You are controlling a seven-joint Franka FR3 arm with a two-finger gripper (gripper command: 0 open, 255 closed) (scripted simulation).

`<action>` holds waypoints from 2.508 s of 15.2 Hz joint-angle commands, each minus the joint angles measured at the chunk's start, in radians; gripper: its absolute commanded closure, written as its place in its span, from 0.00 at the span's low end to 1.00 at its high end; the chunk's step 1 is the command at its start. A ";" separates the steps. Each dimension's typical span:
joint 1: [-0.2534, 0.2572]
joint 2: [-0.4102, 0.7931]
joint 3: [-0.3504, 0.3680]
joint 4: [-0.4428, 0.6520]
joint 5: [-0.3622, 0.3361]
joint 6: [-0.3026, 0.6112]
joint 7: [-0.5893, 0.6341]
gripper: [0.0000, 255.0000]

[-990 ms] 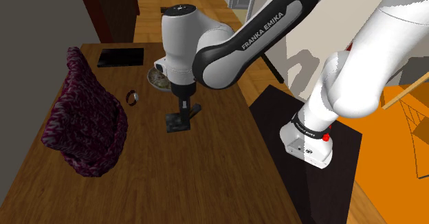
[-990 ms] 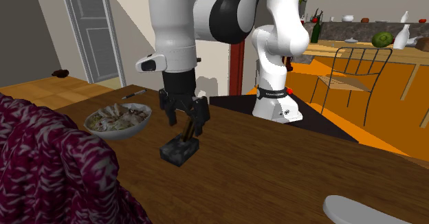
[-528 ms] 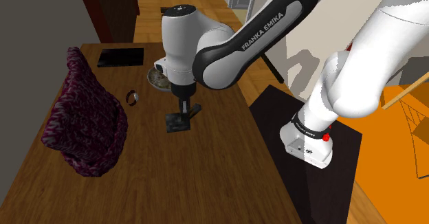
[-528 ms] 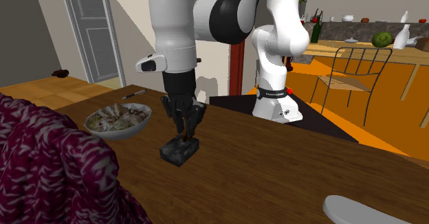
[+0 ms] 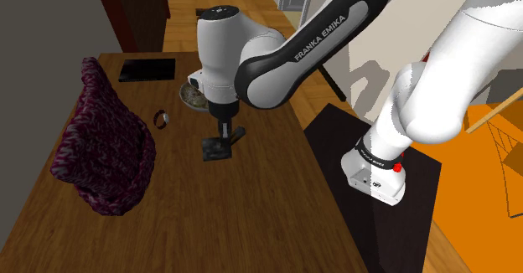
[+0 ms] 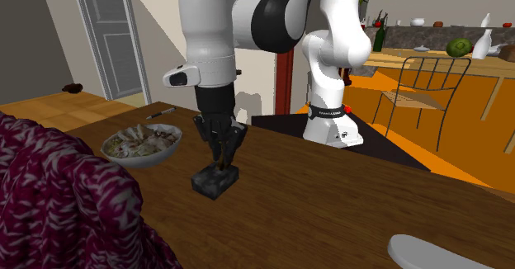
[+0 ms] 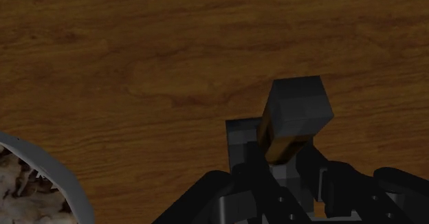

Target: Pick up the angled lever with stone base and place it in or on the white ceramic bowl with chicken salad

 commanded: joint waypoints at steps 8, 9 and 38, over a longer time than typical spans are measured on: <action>0.000 -0.081 -0.002 0.035 0.031 -0.113 -0.020 1.00; 0.000 -0.090 -0.003 0.041 0.034 -0.127 -0.021 1.00; -0.093 -0.053 -0.120 0.385 -0.004 -0.445 -0.193 1.00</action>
